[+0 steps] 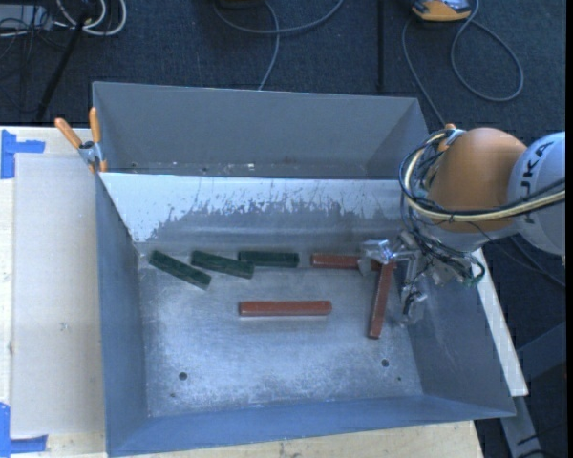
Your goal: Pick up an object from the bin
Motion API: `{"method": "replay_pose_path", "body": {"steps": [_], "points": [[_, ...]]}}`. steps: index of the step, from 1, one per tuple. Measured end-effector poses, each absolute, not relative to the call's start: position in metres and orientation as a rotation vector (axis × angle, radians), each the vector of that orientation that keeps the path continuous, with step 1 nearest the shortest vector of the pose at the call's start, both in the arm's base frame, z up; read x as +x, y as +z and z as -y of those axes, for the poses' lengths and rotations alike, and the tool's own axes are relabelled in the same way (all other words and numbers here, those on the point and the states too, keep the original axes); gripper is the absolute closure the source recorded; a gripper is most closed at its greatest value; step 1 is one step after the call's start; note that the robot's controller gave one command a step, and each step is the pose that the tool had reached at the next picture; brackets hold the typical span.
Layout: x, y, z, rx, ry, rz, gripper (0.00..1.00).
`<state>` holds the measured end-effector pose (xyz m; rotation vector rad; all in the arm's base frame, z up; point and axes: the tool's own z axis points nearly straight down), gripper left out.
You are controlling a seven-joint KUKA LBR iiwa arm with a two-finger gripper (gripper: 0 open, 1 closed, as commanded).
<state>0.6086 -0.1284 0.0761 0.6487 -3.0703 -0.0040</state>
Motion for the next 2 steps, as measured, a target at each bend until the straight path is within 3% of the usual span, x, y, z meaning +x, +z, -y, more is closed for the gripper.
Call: {"method": "replay_pose_path", "body": {"steps": [1,2], "points": [[0.6102,0.0721,0.1359,1.671,-0.033,2.665,0.0],[0.6102,0.0708,0.1437,1.667,-0.009,2.668,1.0]]}}
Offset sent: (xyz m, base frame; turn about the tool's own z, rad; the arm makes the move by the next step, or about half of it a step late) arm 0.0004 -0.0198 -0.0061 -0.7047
